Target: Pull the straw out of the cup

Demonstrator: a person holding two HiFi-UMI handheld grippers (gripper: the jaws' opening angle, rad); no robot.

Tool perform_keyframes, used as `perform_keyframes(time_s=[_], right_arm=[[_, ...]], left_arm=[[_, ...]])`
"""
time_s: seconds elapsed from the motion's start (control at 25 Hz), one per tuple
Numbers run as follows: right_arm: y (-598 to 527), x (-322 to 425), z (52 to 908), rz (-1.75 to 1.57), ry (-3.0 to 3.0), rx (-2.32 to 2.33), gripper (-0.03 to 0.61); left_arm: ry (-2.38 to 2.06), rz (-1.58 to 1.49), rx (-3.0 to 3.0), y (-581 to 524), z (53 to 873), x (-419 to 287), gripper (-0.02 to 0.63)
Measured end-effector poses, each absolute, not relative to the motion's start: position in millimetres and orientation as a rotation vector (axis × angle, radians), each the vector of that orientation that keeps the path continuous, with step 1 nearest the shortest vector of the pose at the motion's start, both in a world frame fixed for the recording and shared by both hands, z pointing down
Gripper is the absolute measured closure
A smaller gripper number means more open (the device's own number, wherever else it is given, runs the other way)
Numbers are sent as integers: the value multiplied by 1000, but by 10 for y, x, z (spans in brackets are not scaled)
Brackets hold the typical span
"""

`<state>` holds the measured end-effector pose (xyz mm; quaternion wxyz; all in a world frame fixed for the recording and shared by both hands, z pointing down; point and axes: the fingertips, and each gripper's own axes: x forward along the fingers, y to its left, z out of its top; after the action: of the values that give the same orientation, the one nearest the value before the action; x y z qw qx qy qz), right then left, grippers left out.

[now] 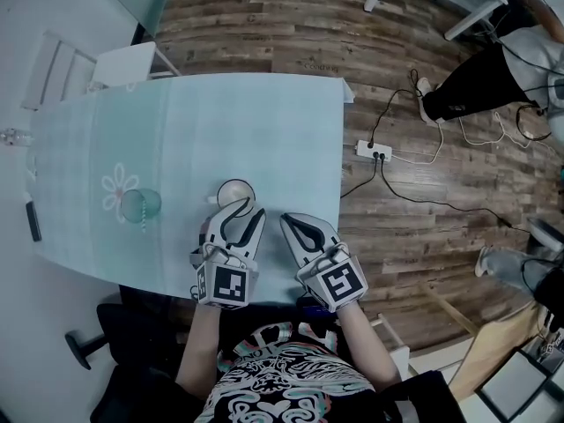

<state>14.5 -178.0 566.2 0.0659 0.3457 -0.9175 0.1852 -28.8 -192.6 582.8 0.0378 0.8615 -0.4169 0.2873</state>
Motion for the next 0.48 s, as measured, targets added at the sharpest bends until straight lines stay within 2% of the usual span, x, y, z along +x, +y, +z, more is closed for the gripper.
perform_keyframes(time_s=[0.48], right_arm=[[-1828, 236, 5692, 578, -2764, 1065, 561]], left_arm=[[-1312, 906, 2647, -1993, 5861, -275, 476]])
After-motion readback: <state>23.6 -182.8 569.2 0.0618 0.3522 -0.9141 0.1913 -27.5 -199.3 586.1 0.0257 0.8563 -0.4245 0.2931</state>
